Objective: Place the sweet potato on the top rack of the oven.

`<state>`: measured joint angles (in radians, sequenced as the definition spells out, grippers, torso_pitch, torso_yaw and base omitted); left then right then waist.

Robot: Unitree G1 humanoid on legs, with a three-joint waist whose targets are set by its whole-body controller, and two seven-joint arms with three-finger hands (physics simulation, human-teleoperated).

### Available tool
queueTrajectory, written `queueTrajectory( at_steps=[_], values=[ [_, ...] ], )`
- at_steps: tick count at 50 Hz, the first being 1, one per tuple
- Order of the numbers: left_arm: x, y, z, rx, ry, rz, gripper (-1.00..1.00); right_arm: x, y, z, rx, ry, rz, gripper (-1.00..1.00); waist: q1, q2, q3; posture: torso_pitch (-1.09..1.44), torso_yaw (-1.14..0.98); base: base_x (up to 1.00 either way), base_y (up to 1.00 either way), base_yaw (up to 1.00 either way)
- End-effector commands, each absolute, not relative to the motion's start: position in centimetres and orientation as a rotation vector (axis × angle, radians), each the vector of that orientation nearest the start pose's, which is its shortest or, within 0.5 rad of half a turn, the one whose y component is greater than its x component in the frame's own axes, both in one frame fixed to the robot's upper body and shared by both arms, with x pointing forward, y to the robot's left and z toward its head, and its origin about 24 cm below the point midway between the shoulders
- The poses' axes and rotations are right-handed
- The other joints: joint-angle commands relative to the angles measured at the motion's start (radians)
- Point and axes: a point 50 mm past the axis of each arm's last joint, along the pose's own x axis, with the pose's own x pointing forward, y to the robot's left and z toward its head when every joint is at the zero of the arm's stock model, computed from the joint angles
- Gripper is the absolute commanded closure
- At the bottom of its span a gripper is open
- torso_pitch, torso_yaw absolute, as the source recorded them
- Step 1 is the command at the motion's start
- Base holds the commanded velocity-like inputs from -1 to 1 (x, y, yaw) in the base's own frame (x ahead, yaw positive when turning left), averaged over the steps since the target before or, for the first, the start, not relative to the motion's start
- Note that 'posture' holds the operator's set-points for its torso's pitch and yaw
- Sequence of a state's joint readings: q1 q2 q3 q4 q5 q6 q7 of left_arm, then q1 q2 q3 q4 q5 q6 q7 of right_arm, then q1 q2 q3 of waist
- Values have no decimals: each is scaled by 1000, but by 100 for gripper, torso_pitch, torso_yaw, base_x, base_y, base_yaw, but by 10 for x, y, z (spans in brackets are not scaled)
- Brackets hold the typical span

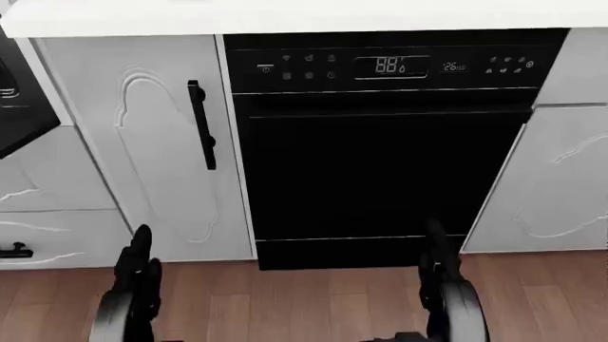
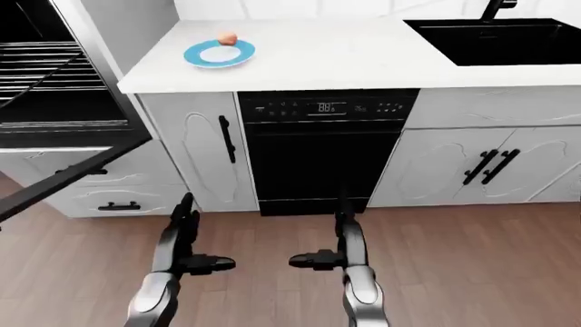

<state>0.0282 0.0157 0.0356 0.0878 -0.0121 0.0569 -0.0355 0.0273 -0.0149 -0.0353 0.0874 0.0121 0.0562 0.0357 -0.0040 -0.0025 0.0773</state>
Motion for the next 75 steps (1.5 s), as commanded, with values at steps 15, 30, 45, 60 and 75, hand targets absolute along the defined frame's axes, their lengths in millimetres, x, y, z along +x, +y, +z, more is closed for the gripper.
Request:
queueTrajectory(
  at_steps=[15, 30, 45, 60, 75],
  values=[
    [256, 162, 46, 12, -21, 24, -100, 254, -162, 46, -6, -18, -13, -100, 7, -5, -82, 0, 0, 0, 0, 0],
    [298, 170, 91, 4, -95, 101, -100, 291, -172, 95, -7, -78, -44, -100, 6, -4, -98, 0, 0, 0, 0, 0],
    [336, 178, 155, -38, -139, 129, -100, 318, -181, 182, -61, -124, -41, -100, 9, -7, -85, 0, 0, 0, 0, 0],
    [347, 186, 200, -53, -160, 117, -100, 320, -183, 228, -68, -170, -23, -100, 11, -3, -76, 0, 0, 0, 0, 0],
    [336, 186, 224, -43, -186, 84, -100, 302, -183, 260, -27, -249, -18, -100, 6, -3, -61, 0, 0, 5, 0, 0]
  ],
)
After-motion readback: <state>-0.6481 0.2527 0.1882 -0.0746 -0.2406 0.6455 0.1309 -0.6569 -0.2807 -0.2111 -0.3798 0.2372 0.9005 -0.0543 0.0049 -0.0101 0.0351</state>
